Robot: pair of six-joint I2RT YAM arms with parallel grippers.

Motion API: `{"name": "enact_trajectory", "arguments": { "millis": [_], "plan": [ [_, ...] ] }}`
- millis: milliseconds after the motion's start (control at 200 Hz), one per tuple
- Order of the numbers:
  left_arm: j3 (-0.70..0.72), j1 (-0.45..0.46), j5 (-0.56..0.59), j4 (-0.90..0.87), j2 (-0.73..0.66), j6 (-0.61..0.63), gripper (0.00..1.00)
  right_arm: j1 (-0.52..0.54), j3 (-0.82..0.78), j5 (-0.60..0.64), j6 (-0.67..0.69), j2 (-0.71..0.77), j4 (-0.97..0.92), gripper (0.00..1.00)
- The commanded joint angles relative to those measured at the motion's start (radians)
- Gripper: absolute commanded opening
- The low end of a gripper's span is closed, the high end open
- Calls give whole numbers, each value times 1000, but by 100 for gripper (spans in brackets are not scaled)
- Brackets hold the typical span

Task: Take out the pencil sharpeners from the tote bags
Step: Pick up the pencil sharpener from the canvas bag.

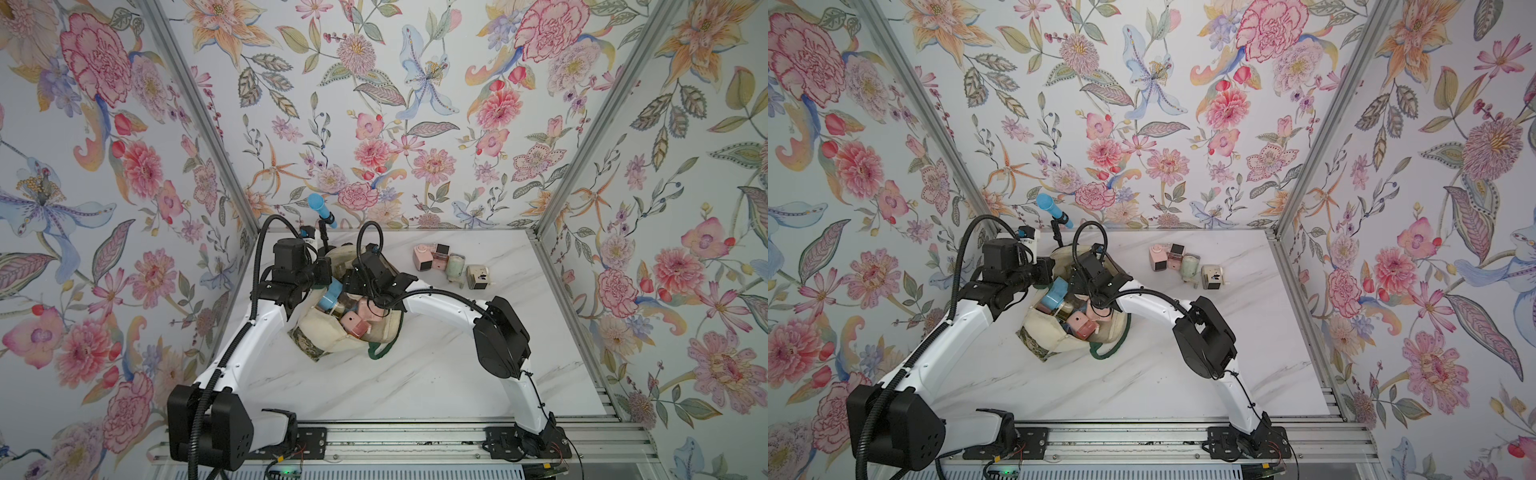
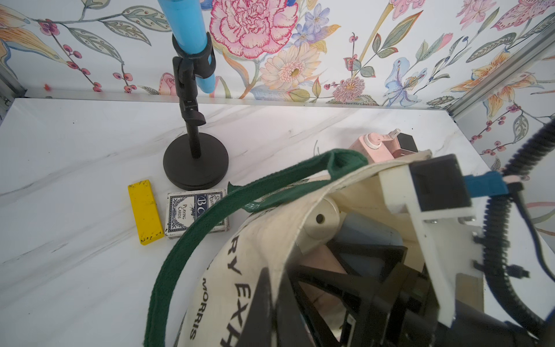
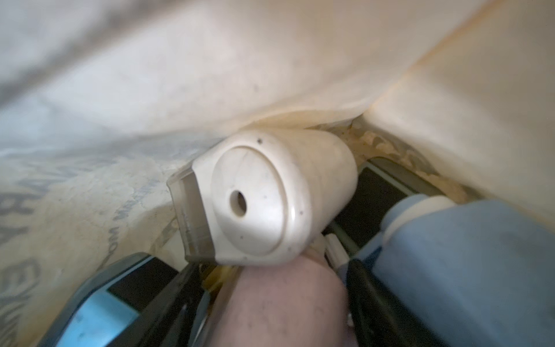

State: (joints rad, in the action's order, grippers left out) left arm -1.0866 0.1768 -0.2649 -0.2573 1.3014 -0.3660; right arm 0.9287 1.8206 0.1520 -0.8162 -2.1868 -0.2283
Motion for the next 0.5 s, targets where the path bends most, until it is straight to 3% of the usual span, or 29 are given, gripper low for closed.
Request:
{"name": "enact_trajectory", "arguments": {
  "millis": [0, 260, 495],
  "plan": [
    [-32, 3, -36, 75, -39, -7, 0, 10, -11, -124, -33, -93, -143, 77],
    [-30, 3, -36, 73, -40, -7, 0, 14, -20, -83, -23, -53, -139, 64],
    [-32, 3, -32, 73, -39, -5, 0, 32, -106, -69, 43, 76, -50, 55]
  ]
}}
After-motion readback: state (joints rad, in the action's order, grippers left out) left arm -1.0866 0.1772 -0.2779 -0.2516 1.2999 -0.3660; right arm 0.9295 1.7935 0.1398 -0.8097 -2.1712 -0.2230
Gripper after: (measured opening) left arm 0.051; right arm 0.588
